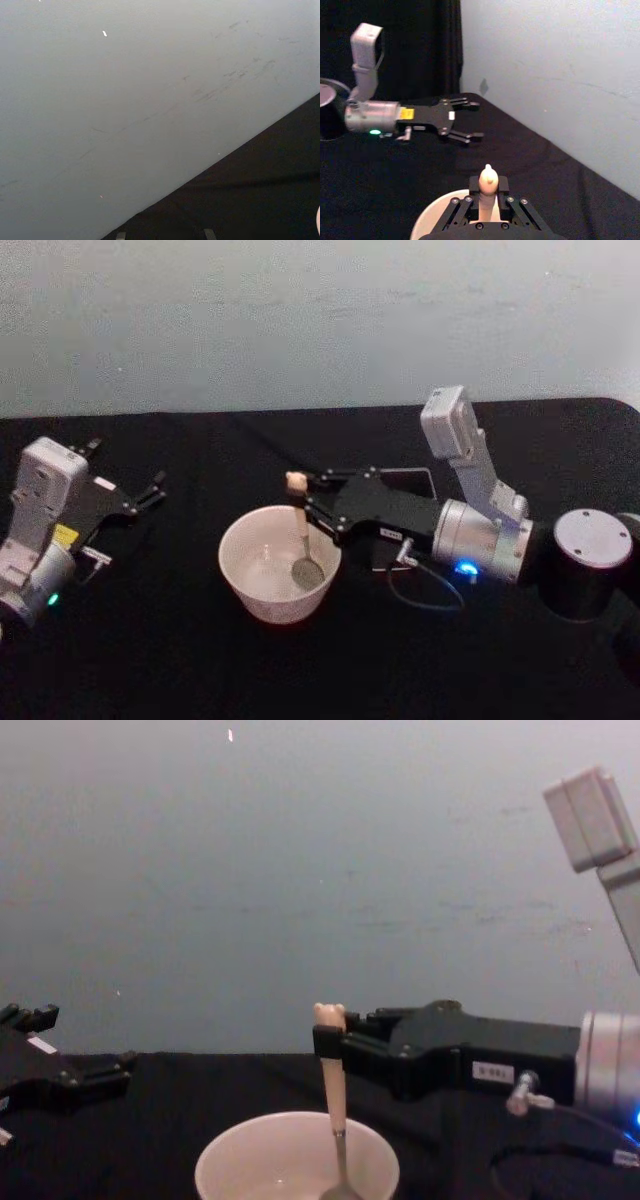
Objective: Pick up the stirring spoon with one hand, stir inside the cup, then place it back in its original position.
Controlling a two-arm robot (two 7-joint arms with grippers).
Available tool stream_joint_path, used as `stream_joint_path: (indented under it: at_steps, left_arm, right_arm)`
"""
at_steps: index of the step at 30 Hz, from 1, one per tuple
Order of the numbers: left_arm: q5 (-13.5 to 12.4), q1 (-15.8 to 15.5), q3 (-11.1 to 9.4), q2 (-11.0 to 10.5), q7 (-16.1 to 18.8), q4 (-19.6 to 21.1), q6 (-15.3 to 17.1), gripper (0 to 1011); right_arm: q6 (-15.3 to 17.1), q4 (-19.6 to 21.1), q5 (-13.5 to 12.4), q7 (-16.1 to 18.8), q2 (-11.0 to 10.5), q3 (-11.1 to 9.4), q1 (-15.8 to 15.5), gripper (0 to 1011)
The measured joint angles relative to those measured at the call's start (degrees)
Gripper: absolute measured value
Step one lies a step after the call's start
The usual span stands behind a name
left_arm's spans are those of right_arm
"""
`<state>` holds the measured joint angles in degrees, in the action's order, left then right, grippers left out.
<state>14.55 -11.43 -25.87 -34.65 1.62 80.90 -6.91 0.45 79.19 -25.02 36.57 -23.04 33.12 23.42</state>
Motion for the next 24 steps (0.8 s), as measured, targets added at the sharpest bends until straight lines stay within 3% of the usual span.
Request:
stream_joint_path:
  at_steps: [5, 13, 24]
  left_arm:
    - [0.0, 0.0, 0.0, 0.0, 0.0, 0.0, 0.0, 1001]
    - [0.0, 0.0, 0.0, 0.0, 0.0, 0.0, 0.0, 1001]
    - [0.0, 0.0, 0.0, 0.0, 0.0, 0.0, 0.0, 1001]
  right_arm:
    - [0.6, 1.9, -0.7, 0.9, -0.9, 0.7, -1.1, 210]
    - [0.8, 1.9, -0.9, 1.6, -0.2, 2.5, -0.9, 210]
    - [0.2, -2.4, -0.7, 0.9, 3.7, 3.9, 2.4, 210]
